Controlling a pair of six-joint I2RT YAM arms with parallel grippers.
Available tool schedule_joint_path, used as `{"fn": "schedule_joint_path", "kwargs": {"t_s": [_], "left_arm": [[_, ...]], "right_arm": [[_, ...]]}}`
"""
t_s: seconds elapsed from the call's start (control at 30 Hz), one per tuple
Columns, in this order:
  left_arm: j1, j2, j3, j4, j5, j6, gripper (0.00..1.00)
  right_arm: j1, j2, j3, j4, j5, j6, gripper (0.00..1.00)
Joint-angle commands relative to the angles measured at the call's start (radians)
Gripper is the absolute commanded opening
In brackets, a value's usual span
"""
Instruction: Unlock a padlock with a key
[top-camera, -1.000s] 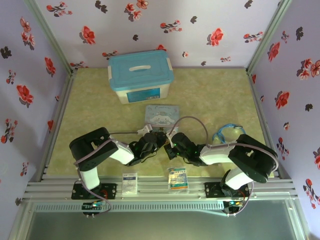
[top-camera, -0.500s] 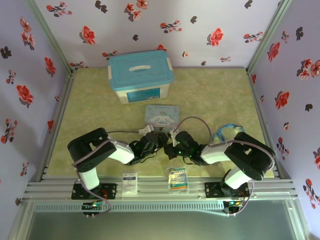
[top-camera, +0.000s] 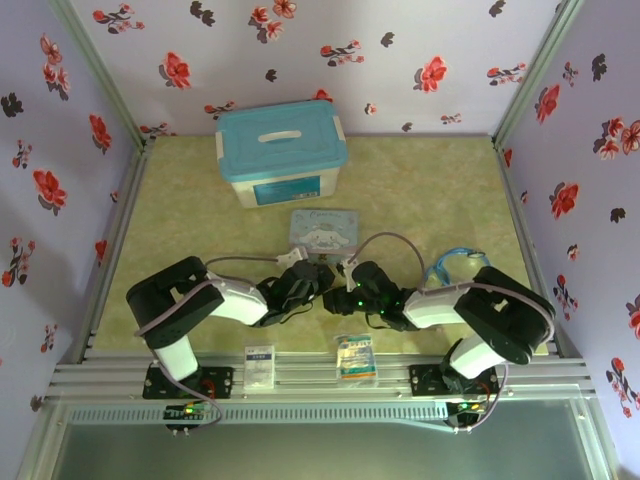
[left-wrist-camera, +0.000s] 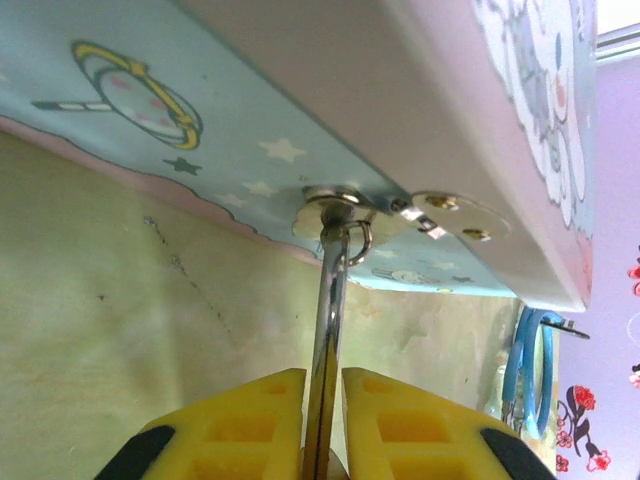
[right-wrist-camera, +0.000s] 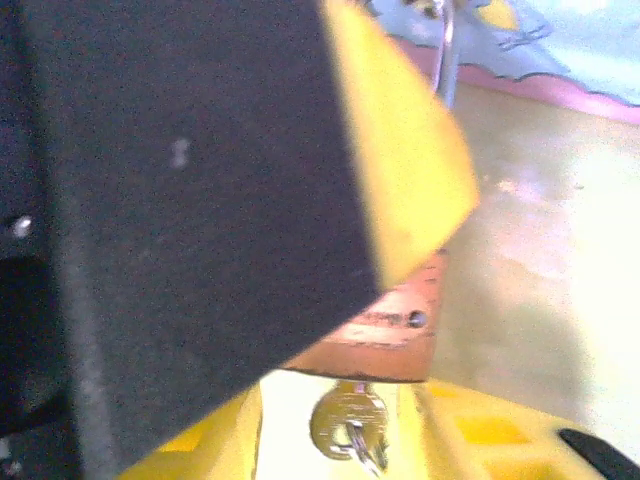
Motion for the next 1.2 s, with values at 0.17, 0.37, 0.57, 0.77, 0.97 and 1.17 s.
{"fn": "schedule_joint_path", "kwargs": {"t_s": [0.17, 0.37, 0.57, 0.77, 0.97, 1.17], "left_arm": [[0.025, -0.072, -0.008, -0.162, 0.009, 0.064, 0.00], [0.036, -0.132, 0.041, -0.347, 0.016, 0.158, 0.00], [0.063, -0.114, 0.027, -0.359, 0.091, 0.178, 0.00], [0.071, -0.099, 0.128, -0.594, 0.077, 0.316, 0.05], [0.074, -0.085, 0.171, -0.703, 0.054, 0.379, 0.13], [0.064, -0.027, 0.275, -0.870, 0.023, 0.446, 0.19]], "right_arm": [[-0.015, -0.152, 0.009, -0.272, 0.121, 0.012, 0.48], [-0.030, -0.210, 0.045, -0.373, 0.180, 0.027, 0.52], [-0.082, -0.259, 0.161, -0.558, 0.324, 0.049, 0.54], [-0.111, -0.230, 0.234, -0.577, 0.297, 0.023, 0.55], [-0.116, -0.206, 0.217, -0.552, 0.282, 0.036, 0.54], [-0.117, -0.214, 0.194, -0.546, 0.288, 0.043, 0.51]]}}
